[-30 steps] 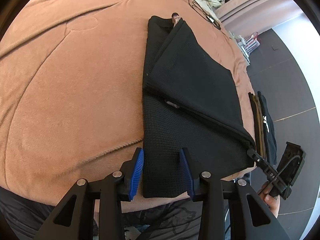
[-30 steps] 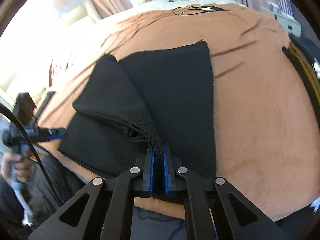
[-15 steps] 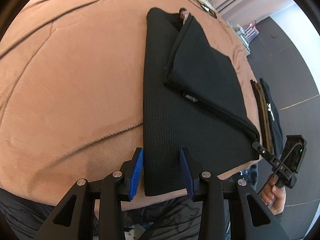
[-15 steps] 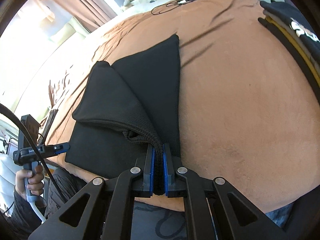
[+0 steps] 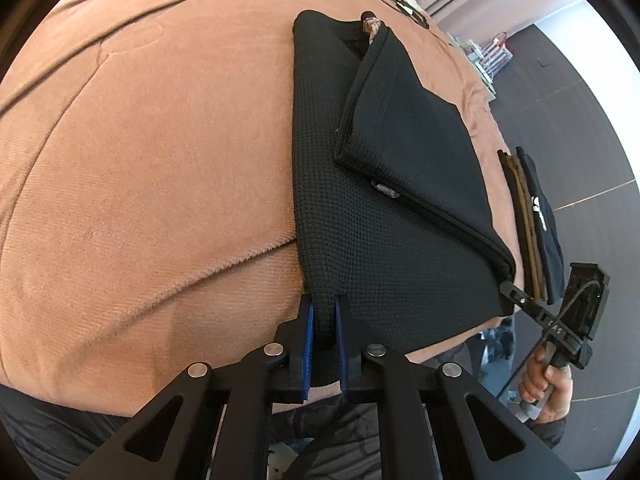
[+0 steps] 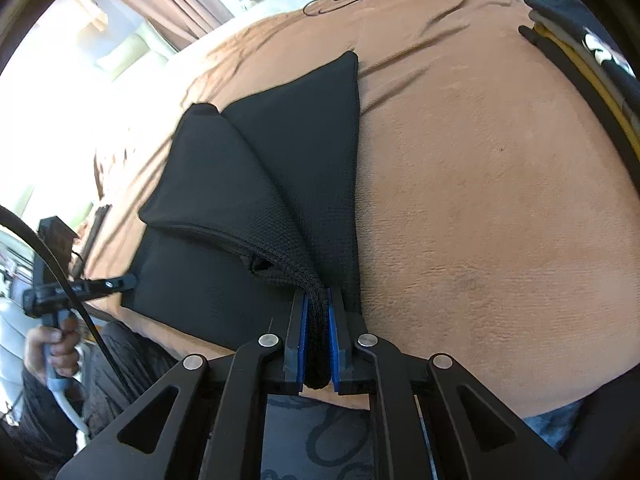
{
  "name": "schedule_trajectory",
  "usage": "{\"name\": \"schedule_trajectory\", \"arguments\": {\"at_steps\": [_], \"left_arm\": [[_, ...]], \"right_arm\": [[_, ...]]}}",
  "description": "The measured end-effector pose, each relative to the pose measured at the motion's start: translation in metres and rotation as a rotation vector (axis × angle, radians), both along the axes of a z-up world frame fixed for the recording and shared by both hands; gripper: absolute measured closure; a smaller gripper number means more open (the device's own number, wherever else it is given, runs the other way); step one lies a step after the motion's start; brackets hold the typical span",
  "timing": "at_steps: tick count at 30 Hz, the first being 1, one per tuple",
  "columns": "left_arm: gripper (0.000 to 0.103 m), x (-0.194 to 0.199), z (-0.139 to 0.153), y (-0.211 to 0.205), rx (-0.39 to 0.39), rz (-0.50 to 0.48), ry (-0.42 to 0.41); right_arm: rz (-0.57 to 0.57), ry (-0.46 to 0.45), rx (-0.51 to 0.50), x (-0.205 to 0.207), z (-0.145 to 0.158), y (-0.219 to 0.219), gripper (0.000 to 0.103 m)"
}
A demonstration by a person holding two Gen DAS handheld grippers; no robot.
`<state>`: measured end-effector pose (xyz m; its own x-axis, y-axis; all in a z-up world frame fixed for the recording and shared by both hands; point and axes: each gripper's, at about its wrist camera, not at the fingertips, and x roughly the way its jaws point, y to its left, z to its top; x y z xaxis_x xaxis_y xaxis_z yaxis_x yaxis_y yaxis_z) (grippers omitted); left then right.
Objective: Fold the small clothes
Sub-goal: 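Pinch the folded shirt edge with the left gripper and align it, then open both grippers and withdraw from the folded shirt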
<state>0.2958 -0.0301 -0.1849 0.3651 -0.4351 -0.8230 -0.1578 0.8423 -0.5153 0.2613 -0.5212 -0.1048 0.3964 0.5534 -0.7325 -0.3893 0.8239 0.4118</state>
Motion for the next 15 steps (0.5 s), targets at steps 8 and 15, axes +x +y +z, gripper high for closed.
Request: {"name": "schedule_trajectory", "arguments": {"at_steps": [8, 15], "left_arm": [[0.082, -0.005, 0.021, 0.022, -0.026, 0.059, -0.067], [0.081, -0.006, 0.017, 0.025, -0.058, 0.076, -0.082]], "right_arm": [[0.001, -0.180, -0.163, -0.017, 0.045, 0.028, 0.023], [0.137, -0.295, -0.210, -0.030, 0.065, 0.087, 0.023]]}}
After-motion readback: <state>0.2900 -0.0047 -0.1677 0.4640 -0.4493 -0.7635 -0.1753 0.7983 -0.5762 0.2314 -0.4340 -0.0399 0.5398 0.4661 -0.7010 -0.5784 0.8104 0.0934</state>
